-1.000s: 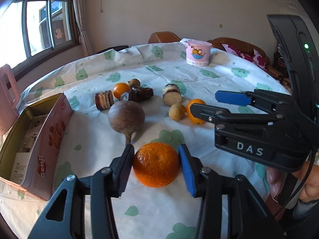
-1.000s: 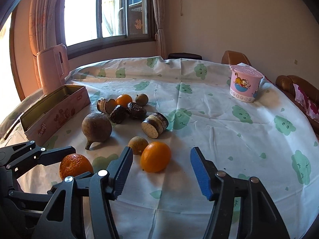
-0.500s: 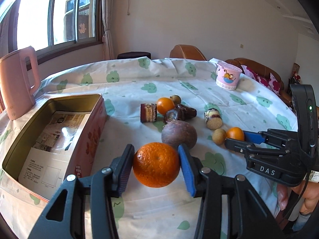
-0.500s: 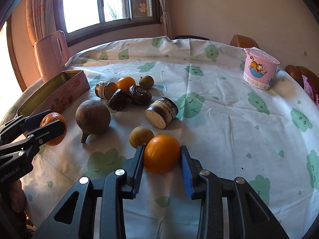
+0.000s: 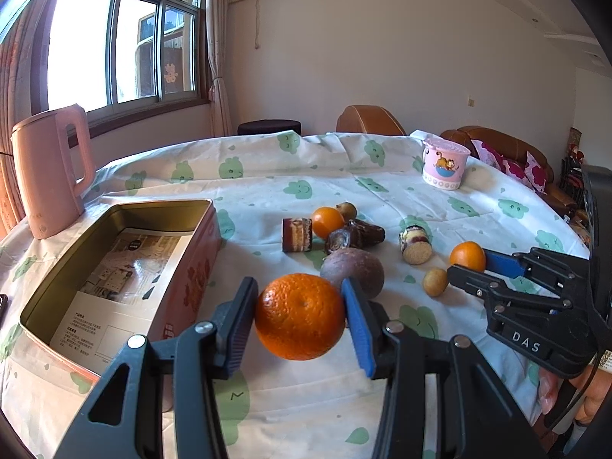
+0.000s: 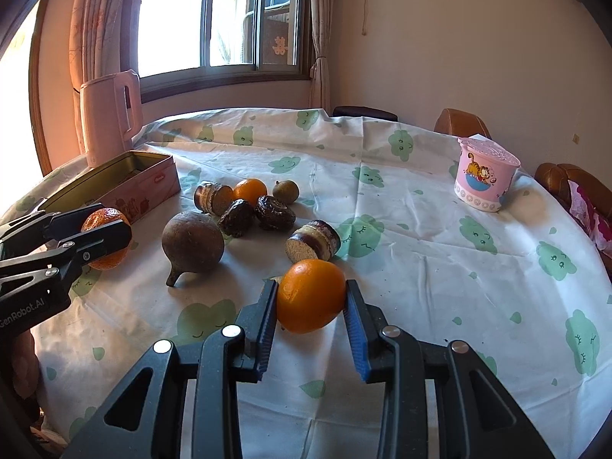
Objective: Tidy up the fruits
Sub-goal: 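Lift the mandarin with the left tool while the right tool lifts the orange toward the tin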
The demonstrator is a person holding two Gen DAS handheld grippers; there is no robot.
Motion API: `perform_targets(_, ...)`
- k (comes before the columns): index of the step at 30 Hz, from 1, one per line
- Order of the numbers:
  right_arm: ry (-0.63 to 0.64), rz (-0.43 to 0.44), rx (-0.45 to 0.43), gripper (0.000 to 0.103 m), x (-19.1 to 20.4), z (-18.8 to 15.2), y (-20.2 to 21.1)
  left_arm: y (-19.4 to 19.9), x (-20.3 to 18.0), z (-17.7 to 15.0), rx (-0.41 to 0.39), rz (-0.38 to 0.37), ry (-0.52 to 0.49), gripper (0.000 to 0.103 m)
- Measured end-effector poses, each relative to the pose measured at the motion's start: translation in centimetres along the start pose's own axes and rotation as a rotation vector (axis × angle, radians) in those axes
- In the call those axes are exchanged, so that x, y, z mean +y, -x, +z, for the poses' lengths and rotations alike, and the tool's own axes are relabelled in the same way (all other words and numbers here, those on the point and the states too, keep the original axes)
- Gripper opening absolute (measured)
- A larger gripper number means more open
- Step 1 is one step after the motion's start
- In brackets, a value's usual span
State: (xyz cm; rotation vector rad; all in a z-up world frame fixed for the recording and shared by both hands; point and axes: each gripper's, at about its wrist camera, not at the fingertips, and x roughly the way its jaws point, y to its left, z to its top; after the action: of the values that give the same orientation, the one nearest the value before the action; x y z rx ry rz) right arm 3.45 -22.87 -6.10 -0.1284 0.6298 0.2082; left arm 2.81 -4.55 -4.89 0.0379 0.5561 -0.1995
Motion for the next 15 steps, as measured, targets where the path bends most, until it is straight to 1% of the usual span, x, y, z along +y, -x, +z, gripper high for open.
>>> perform_targets(3, 0.009, -0.007, -0.026, 0.036, 0.1, -0.1, 0.4, 0.3, 0.0, 0.0, -0.02, 0.005, -0.003, 0.048)
perform_targets(15, 0.026, -0.023, -0.082, 0.036, 0.5, -0.2, 1.1, 1.1, -0.1, -0.1, -0.069, 0.019, -0.007, 0.048)
